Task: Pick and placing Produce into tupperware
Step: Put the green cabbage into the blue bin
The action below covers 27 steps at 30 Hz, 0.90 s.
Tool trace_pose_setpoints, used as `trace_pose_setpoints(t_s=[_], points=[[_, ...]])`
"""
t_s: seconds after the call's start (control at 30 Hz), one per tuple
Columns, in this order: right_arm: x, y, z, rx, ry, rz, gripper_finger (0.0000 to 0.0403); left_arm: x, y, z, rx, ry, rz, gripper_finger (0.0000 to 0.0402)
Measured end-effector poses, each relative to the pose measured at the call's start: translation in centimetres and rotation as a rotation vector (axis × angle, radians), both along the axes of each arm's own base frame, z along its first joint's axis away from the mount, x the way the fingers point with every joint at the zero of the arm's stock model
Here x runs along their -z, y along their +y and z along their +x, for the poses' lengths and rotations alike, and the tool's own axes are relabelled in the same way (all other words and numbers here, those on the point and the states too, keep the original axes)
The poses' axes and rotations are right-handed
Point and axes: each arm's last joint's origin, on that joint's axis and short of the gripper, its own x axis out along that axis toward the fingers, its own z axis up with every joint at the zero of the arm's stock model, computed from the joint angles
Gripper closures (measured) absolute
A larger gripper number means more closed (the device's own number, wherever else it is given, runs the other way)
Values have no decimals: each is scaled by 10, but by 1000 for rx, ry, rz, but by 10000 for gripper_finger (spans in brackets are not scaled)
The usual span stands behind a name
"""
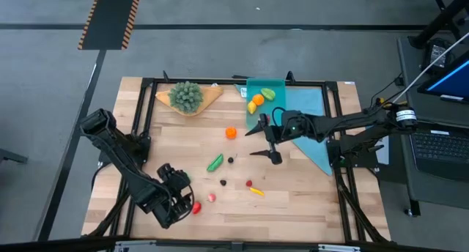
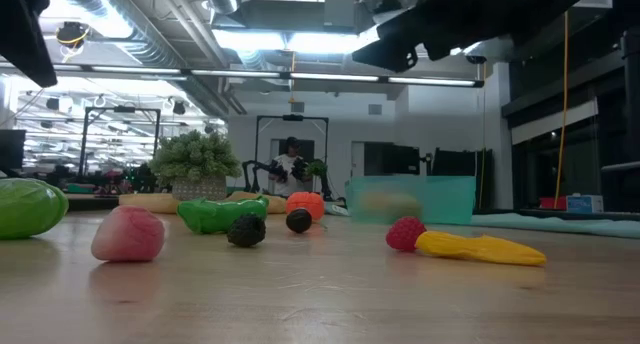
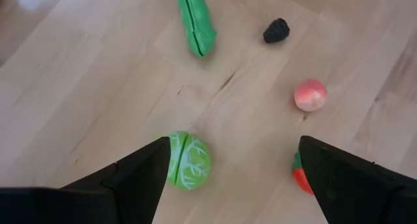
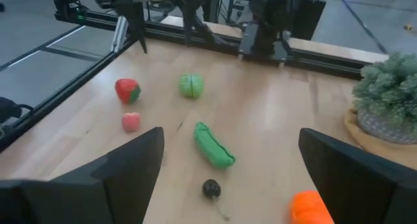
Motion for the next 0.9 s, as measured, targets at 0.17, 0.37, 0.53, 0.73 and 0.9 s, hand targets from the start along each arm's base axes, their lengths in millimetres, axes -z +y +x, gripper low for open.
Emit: trace_pose_setpoints(t_s=[0.17, 0.37, 0.53, 0.73, 0.9], points=[[-1, 9, 0, -28, -4, 13, 47, 0, 4, 5, -9, 2, 4, 73], [-1, 15, 0, -48, -5, 14, 47, 3, 10, 9, 3, 54, -1, 73], [-1, 15, 0, -48, -5, 14, 47, 16, 23, 10, -37, 167, -53, 73], [-1, 15, 0, -47, -5, 14, 47, 25, 31, 16, 46, 225, -72, 73], [-1, 15, 0, -47, -5, 14, 47, 32, 35, 23, 139, 225, -74, 73]])
